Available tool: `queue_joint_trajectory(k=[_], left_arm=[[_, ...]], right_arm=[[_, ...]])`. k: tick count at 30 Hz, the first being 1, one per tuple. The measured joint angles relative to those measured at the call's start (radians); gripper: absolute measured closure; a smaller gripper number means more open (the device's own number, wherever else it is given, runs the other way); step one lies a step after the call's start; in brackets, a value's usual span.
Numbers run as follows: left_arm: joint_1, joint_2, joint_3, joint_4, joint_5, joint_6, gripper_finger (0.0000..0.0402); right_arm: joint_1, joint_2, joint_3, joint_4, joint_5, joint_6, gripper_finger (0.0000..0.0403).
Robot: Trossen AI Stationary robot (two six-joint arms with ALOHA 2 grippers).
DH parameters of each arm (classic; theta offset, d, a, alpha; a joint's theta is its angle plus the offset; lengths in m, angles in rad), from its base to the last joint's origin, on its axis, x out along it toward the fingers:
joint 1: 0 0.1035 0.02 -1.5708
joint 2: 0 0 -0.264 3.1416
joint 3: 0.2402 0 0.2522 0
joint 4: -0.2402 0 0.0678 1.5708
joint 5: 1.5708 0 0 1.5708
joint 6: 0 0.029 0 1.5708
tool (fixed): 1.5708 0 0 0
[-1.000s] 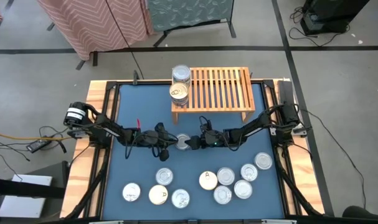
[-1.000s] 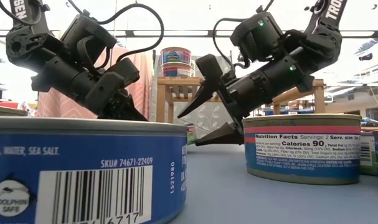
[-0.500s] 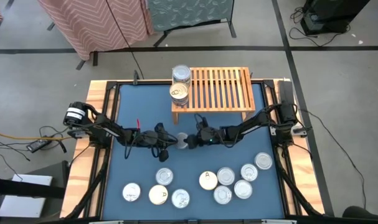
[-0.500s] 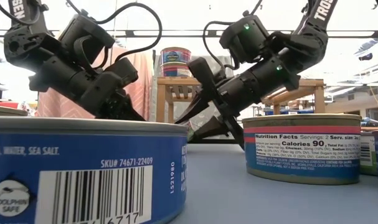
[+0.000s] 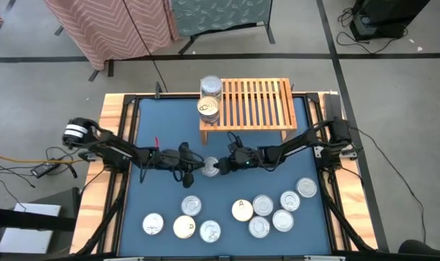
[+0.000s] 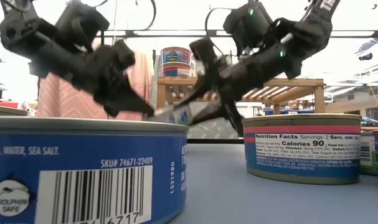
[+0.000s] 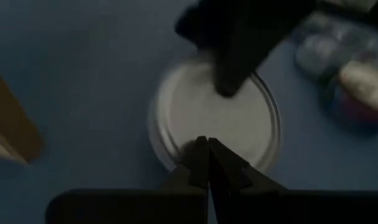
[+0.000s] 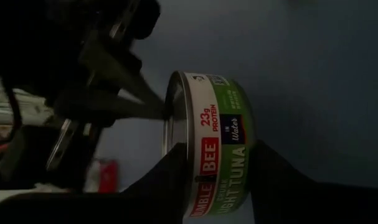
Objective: Stack canned seafood by type on shelf
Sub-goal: Stack the green tuna can on top of the other green tuna cans on the shelf
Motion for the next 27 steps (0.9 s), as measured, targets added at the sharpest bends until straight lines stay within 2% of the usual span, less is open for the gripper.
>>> queue_joint_trajectory(k=[4,9,14,18,20,25,27], left_arm=[[0.01,-0.153,0.002,-0.086,-0.021,0.03,0.0393],[0.026,-0.334,0.001,-0.215,-0.071,0.053,0.0393],[0.027,-0.467,0.002,-0.224,-0.122,0.069,0.0393],[0.027,-0.545,0.002,-0.22,-0.175,0.111,0.0392],[0.027,-0.576,0.002,-0.22,-0.208,0.123,0.0392],[0.027,-0.625,0.002,-0.219,-0.287,0.137,0.0392],[0.027,-0.633,0.003,-0.219,-0.31,0.137,0.0392]], right_arm=[[0.015,-0.08,0.002,-0.053,-0.01,-0.007,0.0298],[0.029,-0.227,0.002,-0.027,-0.014,-0.003,0.0298],[-0.006,-0.389,0.044,-0.078,0.008,-0.063,0.0298],[-0.12,-0.479,0.154,-0.242,0.031,-0.162,0.0298],[-0.187,-0.493,0.232,-0.379,0.026,-0.222,0.0298],[-0.365,-0.462,0.463,-0.703,-0.053,-0.343,0.0298],[-0.431,-0.438,0.533,-0.768,-0.105,-0.374,0.0298]])
